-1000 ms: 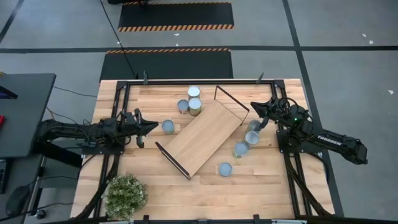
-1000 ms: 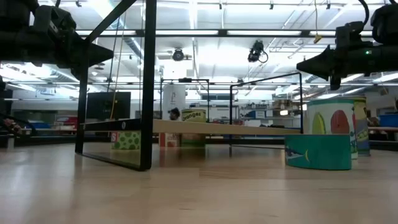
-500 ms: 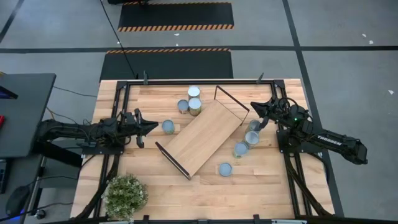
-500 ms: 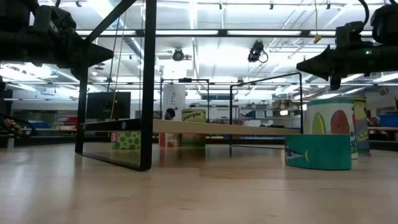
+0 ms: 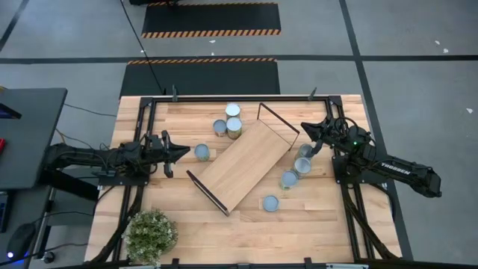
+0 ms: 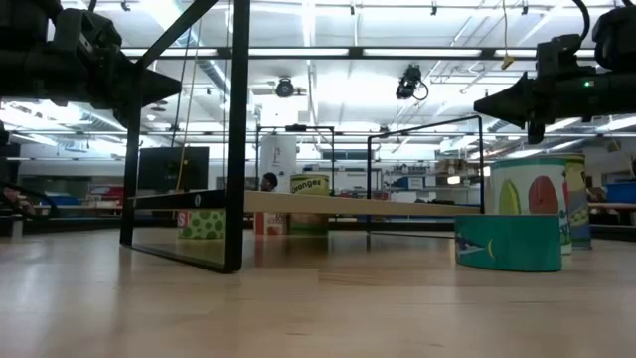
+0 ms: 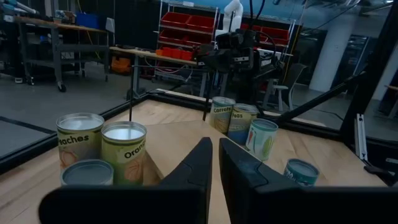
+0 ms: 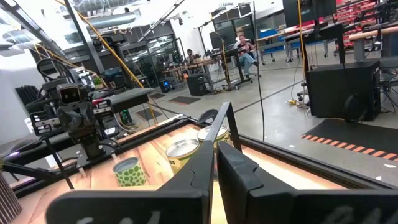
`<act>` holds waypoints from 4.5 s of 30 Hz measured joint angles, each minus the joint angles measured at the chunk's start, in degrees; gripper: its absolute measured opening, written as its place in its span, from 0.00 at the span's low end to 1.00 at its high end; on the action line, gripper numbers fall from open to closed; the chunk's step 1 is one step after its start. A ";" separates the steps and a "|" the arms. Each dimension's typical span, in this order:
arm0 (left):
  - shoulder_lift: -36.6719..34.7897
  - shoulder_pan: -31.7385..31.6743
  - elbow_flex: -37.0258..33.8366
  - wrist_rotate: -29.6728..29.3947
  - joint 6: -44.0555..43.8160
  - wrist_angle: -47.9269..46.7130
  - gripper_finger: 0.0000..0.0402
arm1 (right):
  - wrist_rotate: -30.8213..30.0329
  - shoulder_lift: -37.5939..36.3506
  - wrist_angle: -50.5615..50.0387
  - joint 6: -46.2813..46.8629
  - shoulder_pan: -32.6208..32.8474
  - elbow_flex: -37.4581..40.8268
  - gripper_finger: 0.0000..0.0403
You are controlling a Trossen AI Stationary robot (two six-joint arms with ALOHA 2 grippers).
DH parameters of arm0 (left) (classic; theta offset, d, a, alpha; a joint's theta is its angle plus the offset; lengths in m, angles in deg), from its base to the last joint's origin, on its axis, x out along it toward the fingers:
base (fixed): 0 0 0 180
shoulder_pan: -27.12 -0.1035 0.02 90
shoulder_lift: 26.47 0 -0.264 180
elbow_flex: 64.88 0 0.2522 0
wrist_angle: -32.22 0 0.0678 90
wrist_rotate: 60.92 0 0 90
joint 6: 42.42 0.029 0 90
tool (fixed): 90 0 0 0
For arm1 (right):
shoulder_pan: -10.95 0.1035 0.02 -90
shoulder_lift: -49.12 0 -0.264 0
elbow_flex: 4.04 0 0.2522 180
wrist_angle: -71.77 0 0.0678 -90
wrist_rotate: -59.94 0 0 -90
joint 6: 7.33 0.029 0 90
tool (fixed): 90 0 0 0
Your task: Pick and place cans onto a shelf
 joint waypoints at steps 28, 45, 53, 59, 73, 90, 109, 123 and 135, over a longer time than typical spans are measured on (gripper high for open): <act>-0.01 -0.12 0.00 -0.04 -10.94 14.93 0.09 | -0.01 0.02 0.00 -0.01 -0.01 0.00 0.06; 13.64 -2.29 9.37 0.81 -5.12 11.29 0.09 | 0.01 0.02 0.08 -0.01 0.01 0.00 0.06; 24.08 -5.72 13.92 3.21 -8.63 10.20 0.09 | -0.01 0.02 0.37 0.00 -0.01 0.00 0.06; 31.84 -8.46 17.18 9.76 -10.94 8.03 0.15 | 0.01 0.02 0.48 0.00 0.01 0.00 0.06; 48.36 -15.13 28.67 10.19 -3.74 0.17 0.43 | -0.12 0.02 2.06 0.15 0.01 0.00 0.06; 65.26 -19.35 52.33 12.48 3.40 -21.32 0.60 | -0.12 0.00 16.30 -2.70 0.01 0.00 0.06; 77.53 -22.58 71.08 10.38 4.33 -38.57 0.59 | 4.79 1.41 26.49 -16.91 0.01 -0.26 0.06; 79.04 -23.60 71.09 10.52 2.56 -35.94 0.59 | -4.59 4.17 32.91 -24.96 0.01 -0.26 0.06; 86.97 -25.17 81.56 10.50 2.23 -46.86 0.62 | -7.96 12.32 35.33 -27.48 -0.01 -0.28 0.17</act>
